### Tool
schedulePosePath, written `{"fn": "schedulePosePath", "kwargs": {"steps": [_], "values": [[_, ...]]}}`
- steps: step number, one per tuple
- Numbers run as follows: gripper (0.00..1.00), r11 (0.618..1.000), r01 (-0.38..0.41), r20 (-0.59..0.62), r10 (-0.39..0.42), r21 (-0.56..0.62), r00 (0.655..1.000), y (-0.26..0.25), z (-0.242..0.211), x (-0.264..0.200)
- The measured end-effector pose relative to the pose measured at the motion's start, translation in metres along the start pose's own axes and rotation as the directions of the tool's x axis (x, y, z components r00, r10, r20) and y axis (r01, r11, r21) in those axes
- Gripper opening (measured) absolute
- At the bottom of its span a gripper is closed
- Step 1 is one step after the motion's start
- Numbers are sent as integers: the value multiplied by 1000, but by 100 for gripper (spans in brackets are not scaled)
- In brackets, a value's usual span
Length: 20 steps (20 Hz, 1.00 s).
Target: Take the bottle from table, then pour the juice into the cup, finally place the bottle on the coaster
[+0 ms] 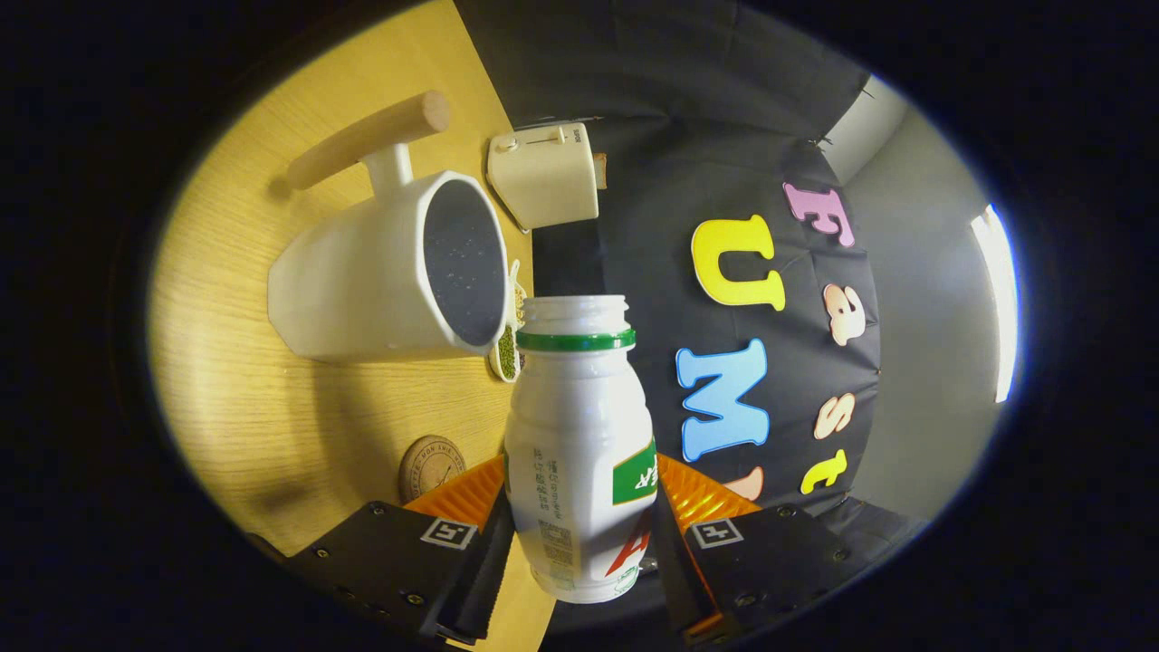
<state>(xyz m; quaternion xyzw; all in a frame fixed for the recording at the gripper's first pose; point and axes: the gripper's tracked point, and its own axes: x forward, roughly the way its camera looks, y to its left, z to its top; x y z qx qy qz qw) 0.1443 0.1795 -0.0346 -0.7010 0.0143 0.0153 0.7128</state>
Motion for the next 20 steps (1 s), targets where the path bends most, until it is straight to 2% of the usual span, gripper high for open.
{"fn": "schedulePosePath", "kwargs": {"steps": [20], "values": [[71, 977, 77, 7, -77, -200, 997, -15, -1, 7]]}}
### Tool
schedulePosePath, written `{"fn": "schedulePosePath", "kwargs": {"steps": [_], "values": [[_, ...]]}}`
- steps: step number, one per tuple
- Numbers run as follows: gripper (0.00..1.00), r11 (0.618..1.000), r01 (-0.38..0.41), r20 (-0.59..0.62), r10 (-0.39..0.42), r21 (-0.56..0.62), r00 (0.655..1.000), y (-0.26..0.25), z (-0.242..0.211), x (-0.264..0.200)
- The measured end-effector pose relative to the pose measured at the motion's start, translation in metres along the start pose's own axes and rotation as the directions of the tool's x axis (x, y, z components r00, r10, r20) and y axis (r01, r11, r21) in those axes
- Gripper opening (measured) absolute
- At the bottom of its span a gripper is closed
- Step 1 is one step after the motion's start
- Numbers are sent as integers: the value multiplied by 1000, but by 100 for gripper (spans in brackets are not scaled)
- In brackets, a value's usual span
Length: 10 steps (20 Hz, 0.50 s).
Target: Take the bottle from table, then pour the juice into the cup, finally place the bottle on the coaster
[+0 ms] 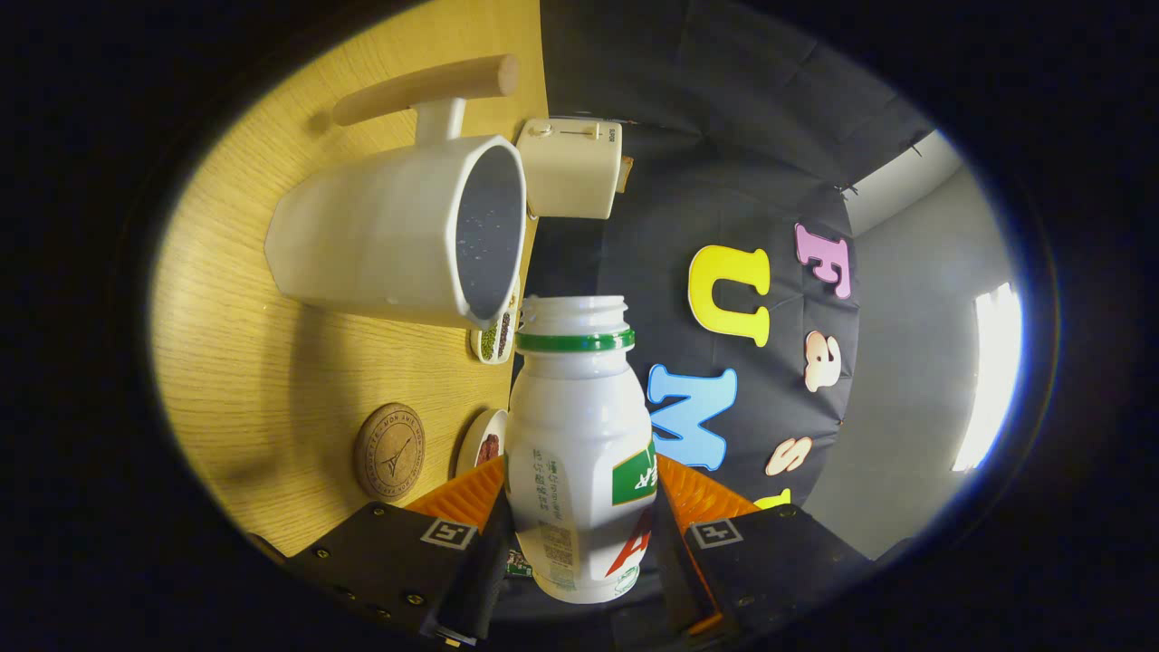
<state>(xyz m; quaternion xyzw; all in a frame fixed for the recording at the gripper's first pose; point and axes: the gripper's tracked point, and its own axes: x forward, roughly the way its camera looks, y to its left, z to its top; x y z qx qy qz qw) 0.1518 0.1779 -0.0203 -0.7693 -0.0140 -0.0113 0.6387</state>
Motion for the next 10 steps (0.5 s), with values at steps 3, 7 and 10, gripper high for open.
{"fn": "schedulePosePath", "kwargs": {"steps": [3, 7, 10], "values": [[71, 1000, 6, -2, -6, -26, 1000, -1, -1, 0], [71, 999, 5, -9, -6, -35, 1000, -2, -2, 1], [71, 999, 6, -12, -6, -43, 1000, -3, -3, 3]]}}
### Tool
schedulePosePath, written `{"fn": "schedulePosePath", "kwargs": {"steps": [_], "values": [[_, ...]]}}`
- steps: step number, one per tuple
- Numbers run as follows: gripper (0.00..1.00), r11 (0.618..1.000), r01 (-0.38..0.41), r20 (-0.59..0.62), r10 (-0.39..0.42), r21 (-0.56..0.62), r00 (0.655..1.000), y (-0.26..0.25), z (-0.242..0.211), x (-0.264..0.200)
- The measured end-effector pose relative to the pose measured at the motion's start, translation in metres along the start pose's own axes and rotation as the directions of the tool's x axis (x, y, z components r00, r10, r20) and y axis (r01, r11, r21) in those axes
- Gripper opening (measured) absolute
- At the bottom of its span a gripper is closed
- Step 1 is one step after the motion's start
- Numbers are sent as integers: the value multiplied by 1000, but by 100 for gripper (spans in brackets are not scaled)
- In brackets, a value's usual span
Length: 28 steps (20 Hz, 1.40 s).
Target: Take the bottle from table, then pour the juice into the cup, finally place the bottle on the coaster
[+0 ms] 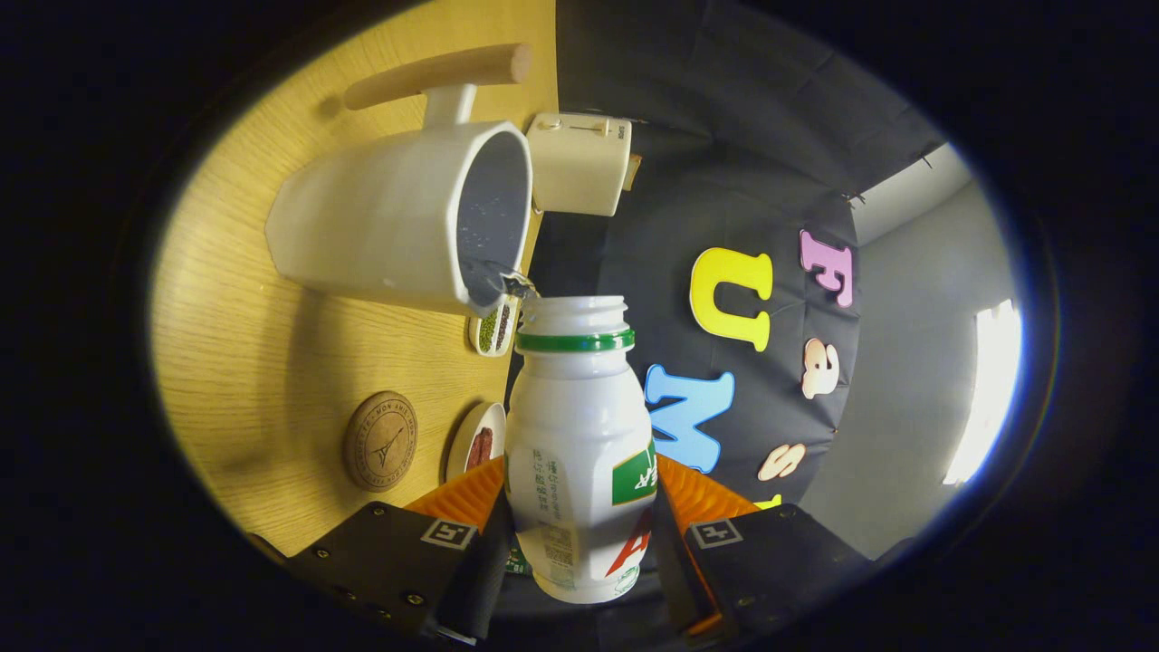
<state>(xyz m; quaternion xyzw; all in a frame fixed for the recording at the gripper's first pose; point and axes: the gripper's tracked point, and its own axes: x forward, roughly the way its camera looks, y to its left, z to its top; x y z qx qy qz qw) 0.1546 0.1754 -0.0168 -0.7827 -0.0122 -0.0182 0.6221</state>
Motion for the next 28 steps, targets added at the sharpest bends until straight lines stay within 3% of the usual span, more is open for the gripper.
{"fn": "schedulePosePath", "kwargs": {"steps": [28], "values": [[71, 994, 46, 18, -44, -102, 999, -11, 7, 1]]}}
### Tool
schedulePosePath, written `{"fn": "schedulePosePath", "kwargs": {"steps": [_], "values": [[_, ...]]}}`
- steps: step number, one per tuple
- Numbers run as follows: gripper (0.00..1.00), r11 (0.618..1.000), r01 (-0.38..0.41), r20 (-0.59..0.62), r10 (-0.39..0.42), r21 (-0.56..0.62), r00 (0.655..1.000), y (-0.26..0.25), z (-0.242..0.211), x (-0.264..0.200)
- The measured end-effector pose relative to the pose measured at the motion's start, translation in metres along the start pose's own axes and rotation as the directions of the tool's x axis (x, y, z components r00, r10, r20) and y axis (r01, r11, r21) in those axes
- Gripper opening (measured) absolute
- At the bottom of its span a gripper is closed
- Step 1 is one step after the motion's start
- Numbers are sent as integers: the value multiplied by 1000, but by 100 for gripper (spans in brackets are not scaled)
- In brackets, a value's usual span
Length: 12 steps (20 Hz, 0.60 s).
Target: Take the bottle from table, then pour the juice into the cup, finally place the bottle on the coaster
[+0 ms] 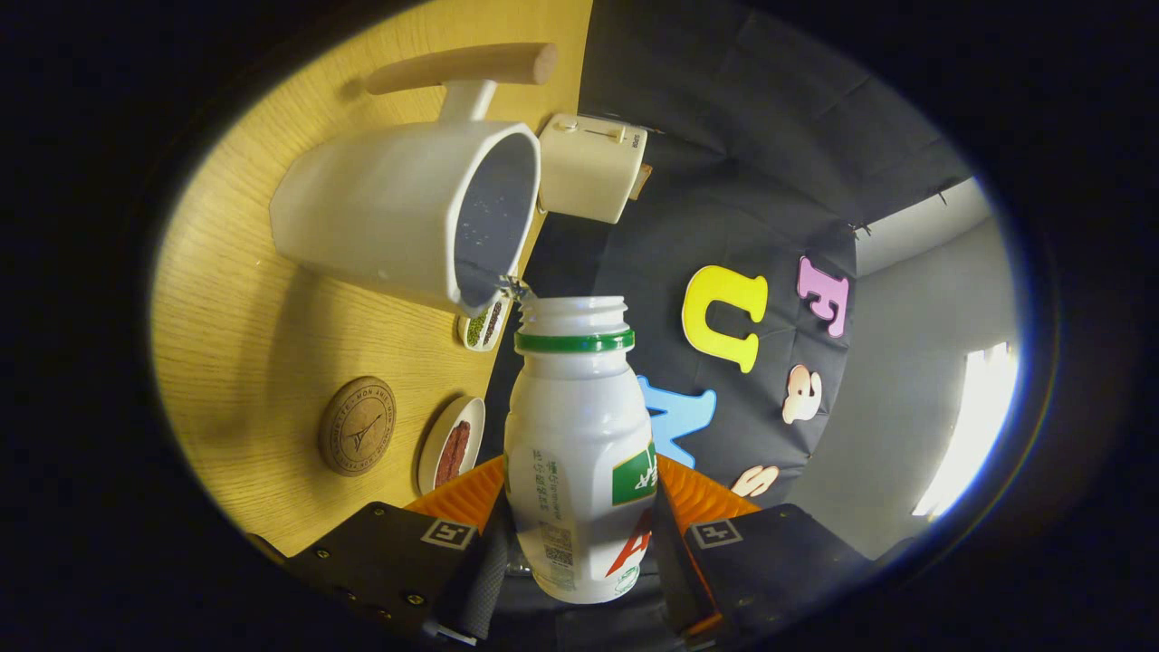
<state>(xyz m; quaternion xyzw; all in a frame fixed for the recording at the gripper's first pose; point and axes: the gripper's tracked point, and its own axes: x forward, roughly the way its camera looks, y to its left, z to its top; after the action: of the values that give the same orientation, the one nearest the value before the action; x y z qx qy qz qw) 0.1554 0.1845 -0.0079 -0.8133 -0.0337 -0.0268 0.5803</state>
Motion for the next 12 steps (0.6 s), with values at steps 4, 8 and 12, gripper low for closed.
{"fn": "schedulePosePath", "kwargs": {"steps": [4, 8, 12], "values": [[71, 1000, 1, 6, -1, -15, 1000, -1, 2, 1], [71, 999, -5, 7, 6, -38, 1000, 3, 4, 2], [71, 998, 1, 14, 0, -55, 1000, 1, 7, 3]]}}
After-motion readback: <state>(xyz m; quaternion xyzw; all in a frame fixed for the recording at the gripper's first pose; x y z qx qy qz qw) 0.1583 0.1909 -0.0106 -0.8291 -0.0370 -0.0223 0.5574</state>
